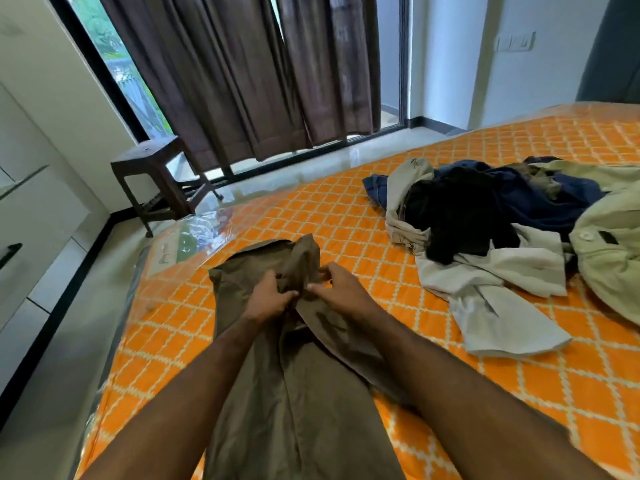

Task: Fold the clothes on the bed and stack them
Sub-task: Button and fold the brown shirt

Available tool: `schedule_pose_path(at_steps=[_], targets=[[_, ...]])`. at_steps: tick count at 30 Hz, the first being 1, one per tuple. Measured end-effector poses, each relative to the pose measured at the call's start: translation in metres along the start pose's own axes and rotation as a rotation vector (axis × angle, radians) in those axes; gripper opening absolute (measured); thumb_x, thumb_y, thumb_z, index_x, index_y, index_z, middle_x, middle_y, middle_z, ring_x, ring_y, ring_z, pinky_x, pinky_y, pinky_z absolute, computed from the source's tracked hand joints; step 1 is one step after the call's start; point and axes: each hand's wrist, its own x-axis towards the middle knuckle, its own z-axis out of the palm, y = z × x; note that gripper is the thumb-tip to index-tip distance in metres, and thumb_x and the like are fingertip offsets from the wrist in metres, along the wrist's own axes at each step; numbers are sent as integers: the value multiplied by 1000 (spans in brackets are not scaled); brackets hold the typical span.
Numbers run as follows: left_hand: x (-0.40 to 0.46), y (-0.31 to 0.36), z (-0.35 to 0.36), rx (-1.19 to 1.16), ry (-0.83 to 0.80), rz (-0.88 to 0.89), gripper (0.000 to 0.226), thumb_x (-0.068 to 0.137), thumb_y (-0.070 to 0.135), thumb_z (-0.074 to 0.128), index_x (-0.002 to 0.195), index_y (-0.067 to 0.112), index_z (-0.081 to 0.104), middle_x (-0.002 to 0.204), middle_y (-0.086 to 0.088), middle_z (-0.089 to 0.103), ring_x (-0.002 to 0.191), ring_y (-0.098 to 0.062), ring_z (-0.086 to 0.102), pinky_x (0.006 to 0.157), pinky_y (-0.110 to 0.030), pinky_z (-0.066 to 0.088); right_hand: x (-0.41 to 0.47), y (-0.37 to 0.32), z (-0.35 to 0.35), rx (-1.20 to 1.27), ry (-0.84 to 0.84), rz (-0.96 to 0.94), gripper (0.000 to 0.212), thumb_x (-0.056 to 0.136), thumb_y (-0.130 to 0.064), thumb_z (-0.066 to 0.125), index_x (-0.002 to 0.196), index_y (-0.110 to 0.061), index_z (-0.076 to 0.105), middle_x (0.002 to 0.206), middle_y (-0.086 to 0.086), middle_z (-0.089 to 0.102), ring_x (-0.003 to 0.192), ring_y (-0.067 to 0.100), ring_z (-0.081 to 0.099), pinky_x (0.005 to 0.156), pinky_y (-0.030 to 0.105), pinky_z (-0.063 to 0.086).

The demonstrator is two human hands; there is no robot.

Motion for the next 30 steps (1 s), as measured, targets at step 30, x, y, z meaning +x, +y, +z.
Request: schedule_pose_path(at_steps=[30], targets=[[-24, -49, 5, 428, 66, 464, 79, 94, 22, 49, 156, 44, 5, 124, -4, 61, 111, -26, 59, 81, -41, 38, -14, 16, 48, -742, 46, -29, 77, 82, -41, 67, 143, -13, 29, 130, 10, 46, 111, 37, 55, 85, 48, 47]])
